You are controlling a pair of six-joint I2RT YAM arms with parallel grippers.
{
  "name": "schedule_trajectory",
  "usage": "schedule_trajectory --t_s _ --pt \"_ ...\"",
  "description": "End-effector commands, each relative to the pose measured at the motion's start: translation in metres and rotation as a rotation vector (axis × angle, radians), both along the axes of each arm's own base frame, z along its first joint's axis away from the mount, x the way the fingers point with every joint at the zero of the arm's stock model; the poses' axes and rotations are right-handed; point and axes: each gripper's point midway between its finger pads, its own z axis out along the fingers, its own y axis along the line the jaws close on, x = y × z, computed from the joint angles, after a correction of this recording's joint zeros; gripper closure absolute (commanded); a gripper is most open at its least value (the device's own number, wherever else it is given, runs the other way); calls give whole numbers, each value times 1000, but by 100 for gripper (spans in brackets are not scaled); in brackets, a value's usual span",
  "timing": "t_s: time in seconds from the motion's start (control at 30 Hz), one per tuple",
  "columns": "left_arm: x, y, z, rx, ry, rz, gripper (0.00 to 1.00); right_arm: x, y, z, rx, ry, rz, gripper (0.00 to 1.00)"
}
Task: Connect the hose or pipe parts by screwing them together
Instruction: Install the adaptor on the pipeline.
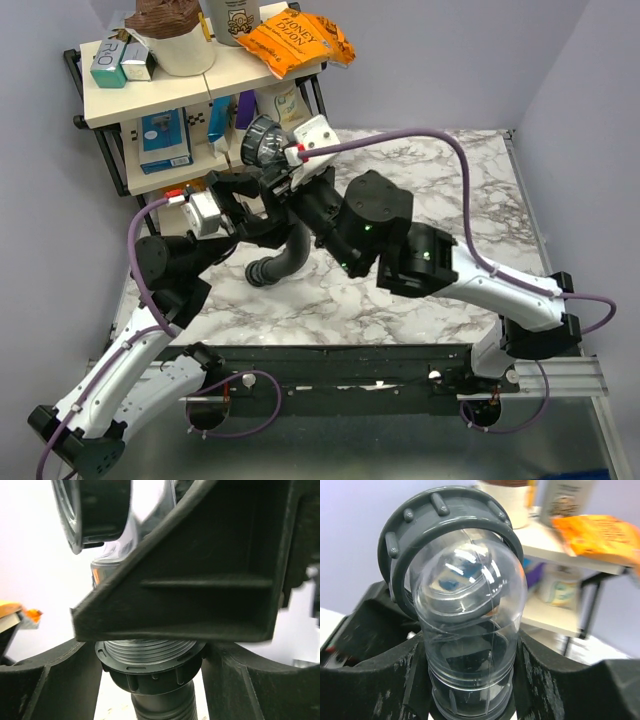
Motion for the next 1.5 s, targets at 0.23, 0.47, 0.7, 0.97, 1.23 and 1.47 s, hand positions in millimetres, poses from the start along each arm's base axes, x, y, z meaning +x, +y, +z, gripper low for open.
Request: schedule_trajectory --t_s 0.23,0.47,0.7,0.97,1.23,1.47 --pt "19 37 27 -85 -78 261 100 29 -66 4 -75 -111 -758 85" --pt "19 33 20 -68 -61 241 100 24 -54 30 -153 -101 -754 27" --pt "23 30 15 -52 -29 239 100 -21 -22 43 -98 -84 -148 0" --pt "10 15 11 -26 -17 116 100 -107 -7 25 -111 -8 556 0" --pt "-46 -10 14 26 -82 -212 100 -106 -55 26 -58 5 787 0" --pt "-59 -17 14 39 -78 -316 100 -94 -45 16 -94 25 786 0"
